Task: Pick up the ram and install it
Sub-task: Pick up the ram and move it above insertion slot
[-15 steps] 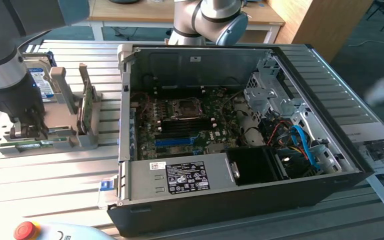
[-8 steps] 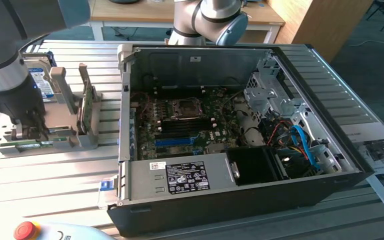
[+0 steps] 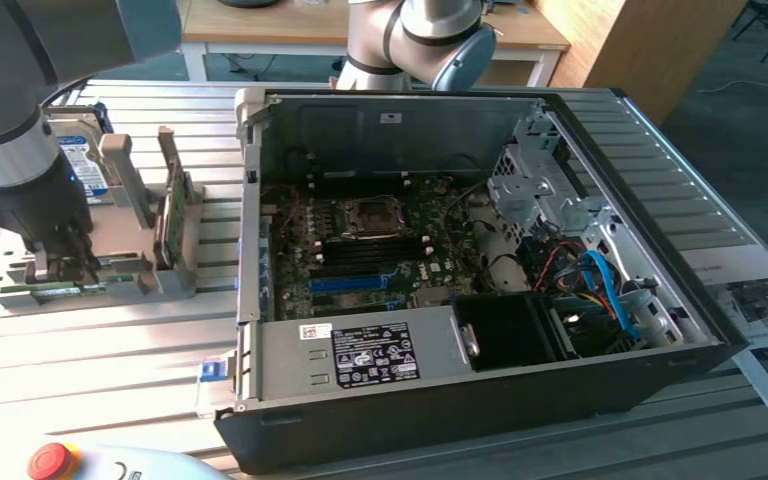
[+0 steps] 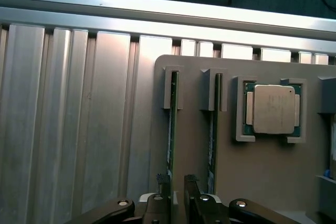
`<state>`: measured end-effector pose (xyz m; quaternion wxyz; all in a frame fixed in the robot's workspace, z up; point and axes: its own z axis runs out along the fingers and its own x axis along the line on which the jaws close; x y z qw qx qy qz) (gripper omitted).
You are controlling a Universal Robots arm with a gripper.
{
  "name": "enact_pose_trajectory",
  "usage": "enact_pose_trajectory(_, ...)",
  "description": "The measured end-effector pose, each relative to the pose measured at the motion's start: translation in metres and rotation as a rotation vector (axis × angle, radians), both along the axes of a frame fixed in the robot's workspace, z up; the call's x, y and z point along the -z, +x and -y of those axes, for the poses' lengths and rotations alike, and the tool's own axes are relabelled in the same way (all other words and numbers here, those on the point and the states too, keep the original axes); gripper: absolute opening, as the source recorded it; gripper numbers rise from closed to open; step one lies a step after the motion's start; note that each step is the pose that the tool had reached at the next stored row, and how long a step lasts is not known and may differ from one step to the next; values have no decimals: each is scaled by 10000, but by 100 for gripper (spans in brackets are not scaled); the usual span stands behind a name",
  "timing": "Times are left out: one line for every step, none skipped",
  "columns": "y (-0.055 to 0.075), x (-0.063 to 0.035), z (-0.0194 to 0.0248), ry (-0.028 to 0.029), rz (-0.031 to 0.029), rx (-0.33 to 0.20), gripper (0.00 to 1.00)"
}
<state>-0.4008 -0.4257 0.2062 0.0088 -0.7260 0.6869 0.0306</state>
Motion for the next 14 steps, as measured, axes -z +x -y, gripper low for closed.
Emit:
enact_pose_trajectory(0,5,0,0,0,0,25)
enact_pose_trajectory(0,11,0,0,0,0,25)
enact_pose_trajectory(0,16,0,0,0,-1,25)
enact_pose_trajectory(0,22,0,0,0,0,25)
enact_pose_trajectory(0,27,0,0,0,0,25)
enact_pose_trajectory(0,32,0,0,0,0,25)
enact_pose_trajectory(0,36,0,0,1,0,25)
enact_pose_trajectory(0,40,0,0,0,-1,25)
enact_pose_trajectory(0,41,0,-1,-1,0,25)
enact_pose_trajectory(0,41,0,-1,-2,0,25)
enact_pose_trajectory(0,41,0,-1,-3,0,25)
enact_pose_trajectory(0,42,0,-1,-3,-1,25)
enact_pose_trajectory(0,43,0,0,-9,1,25)
enact_pose_trajectory(0,43,0,-1,-21,0,25)
